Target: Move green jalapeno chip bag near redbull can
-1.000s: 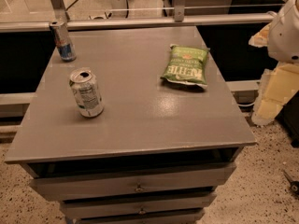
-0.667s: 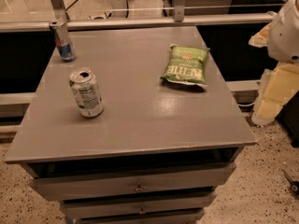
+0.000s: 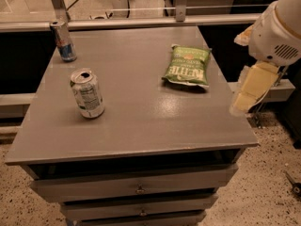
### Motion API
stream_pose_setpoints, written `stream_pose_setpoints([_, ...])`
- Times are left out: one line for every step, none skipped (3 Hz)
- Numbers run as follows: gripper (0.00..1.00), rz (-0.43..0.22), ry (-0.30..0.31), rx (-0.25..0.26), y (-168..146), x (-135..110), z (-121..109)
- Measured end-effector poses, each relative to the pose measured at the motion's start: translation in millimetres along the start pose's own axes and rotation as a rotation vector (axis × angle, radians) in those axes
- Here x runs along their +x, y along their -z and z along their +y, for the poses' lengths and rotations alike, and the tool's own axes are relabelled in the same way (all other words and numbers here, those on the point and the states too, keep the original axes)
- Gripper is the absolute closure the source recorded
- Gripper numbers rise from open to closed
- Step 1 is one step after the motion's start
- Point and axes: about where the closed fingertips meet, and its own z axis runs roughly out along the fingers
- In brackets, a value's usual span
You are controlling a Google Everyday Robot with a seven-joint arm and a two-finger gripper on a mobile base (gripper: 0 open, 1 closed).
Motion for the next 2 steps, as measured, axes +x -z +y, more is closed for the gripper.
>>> stream_pose_setpoints([0.0,-0.067,-0.047,0.041,-41,-13,-27])
stream_pose_setpoints([0.0,-0.147,-0.118,0.073,-83,-21,-61])
